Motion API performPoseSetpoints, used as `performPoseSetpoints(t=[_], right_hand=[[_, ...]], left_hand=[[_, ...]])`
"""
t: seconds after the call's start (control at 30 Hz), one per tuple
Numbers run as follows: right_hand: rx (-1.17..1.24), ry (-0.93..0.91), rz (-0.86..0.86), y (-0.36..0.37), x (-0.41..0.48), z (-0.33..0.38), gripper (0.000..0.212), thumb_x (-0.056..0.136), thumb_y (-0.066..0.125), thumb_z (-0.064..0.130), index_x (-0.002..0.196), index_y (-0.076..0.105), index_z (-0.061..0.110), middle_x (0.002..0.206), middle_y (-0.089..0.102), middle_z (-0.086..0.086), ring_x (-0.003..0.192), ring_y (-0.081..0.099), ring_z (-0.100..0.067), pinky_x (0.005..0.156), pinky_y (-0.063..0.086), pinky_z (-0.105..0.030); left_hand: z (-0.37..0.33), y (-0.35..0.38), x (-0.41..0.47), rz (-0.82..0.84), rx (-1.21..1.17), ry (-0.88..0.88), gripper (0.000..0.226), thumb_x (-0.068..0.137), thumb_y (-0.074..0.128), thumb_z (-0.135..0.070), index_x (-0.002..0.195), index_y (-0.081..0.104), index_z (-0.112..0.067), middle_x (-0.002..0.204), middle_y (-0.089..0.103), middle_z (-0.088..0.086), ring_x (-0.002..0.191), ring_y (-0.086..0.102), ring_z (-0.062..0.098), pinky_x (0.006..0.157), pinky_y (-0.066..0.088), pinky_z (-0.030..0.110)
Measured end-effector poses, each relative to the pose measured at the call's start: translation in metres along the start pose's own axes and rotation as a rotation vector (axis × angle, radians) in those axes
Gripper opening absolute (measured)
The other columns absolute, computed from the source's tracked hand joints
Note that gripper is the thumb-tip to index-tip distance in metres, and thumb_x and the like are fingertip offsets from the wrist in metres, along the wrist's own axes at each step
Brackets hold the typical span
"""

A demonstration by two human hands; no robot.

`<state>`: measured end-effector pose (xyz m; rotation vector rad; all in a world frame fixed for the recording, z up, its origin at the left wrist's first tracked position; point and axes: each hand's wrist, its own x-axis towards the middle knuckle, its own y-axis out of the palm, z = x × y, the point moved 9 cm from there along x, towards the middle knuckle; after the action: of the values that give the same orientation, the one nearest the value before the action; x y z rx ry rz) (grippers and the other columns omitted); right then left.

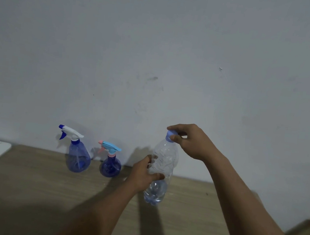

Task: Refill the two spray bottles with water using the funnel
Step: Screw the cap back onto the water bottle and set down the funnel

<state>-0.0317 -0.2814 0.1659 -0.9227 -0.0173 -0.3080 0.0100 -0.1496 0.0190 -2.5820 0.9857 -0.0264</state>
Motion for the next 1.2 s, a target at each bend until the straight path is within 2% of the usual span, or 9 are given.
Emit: performPoseSetpoints(t=[0.1,0.23,0.4,0.63,0.73,0.87,0.93,1.03,1.2], right_hand=[[-0.010,0.006,-0.011,-0.002,0.000,-0.001,0.028,0.098,0.064,0.029,0.125,0.068,0.026,0.119,0.071,0.014,0.108,0.065,-0.003,0.088,0.046,-0.020],[-0.067,0.034,-0.040,0.001,0.001,-0.002,0.020,0.093,0.068,0.036,0.107,0.066,0.022,0.100,0.071,0.009,0.095,0.067,-0.012,0.083,0.056,-0.032],[-0.183,0.010,-0.132,0.006,0.001,0.000,0.030,0.095,0.060,0.046,0.106,0.058,0.018,0.094,0.071,0.002,0.088,0.067,-0.020,0.078,0.056,-0.044],[-0.118,0.015,-0.358,0.014,-0.009,-0.002,0.034,0.096,0.059,0.048,0.103,0.055,0.016,0.091,0.070,0.001,0.083,0.067,-0.022,0.073,0.055,-0.043],[0.016,0.054,-0.364,0.019,-0.008,-0.007,0.035,0.095,0.062,0.049,0.112,0.060,0.018,0.099,0.072,0.004,0.091,0.068,-0.017,0.079,0.057,-0.040],[0.142,0.080,-0.286,0.021,-0.008,-0.017,0.035,0.093,0.064,0.048,0.115,0.066,0.021,0.104,0.071,0.011,0.096,0.066,-0.007,0.079,0.051,-0.020],[0.179,0.065,-0.213,0.023,-0.006,-0.020,0.030,0.096,0.061,0.044,0.116,0.067,0.022,0.104,0.070,0.012,0.097,0.065,-0.006,0.078,0.047,-0.017],[0.157,0.046,-0.187,0.023,-0.005,-0.022,0.025,0.098,0.059,0.039,0.114,0.067,0.022,0.098,0.071,0.009,0.090,0.065,-0.007,0.075,0.048,-0.023],[0.203,0.088,-0.401,0.027,-0.012,-0.025,0.022,0.094,0.065,0.043,0.102,0.067,0.022,0.079,0.068,0.011,0.070,0.061,-0.003,0.059,0.044,-0.013]], left_hand=[[0.001,0.000,0.000,0.000,-0.003,-0.006,0.064,0.082,0.078,-0.030,0.138,0.046,-0.025,0.129,0.057,-0.009,0.111,0.053,0.008,0.083,0.042,0.018],[0.002,-0.002,-0.001,-0.007,-0.004,-0.006,0.060,0.081,0.079,-0.030,0.132,0.050,-0.026,0.120,0.060,-0.011,0.105,0.057,0.005,0.070,0.041,0.006],[0.000,-0.003,-0.001,-0.014,0.008,-0.004,0.062,0.081,0.079,-0.032,0.135,0.049,-0.026,0.120,0.059,-0.012,0.107,0.057,0.007,0.070,0.041,0.007],[-0.006,-0.001,-0.003,-0.057,0.078,0.004,0.054,0.086,0.074,-0.033,0.132,0.050,-0.022,0.124,0.062,-0.005,0.102,0.054,0.006,0.065,0.036,0.006],[-0.006,-0.002,-0.004,-0.072,0.094,-0.004,0.053,0.086,0.073,-0.037,0.132,0.050,-0.023,0.124,0.062,-0.005,0.107,0.057,0.007,0.058,0.036,0.003],[-0.009,-0.001,-0.004,-0.068,0.101,0.007,0.052,0.089,0.069,-0.037,0.133,0.049,-0.021,0.125,0.061,-0.004,0.099,0.050,0.003,0.056,0.037,0.003],[-0.008,0.000,-0.005,-0.067,0.082,0.008,0.052,0.088,0.070,-0.035,0.134,0.048,-0.023,0.122,0.060,-0.007,0.098,0.049,0.002,0.054,0.038,0.002],[-0.004,0.002,-0.004,-0.073,0.066,-0.013,0.049,0.087,0.073,-0.032,0.130,0.050,-0.026,0.110,0.055,-0.015,0.099,0.052,0.002,0.052,0.039,0.000],[0.004,-0.001,0.002,-0.117,0.082,-0.019,0.050,0.080,0.079,-0.032,0.123,0.054,-0.028,0.104,0.058,-0.019,0.101,0.058,0.003,0.061,0.037,0.002]])
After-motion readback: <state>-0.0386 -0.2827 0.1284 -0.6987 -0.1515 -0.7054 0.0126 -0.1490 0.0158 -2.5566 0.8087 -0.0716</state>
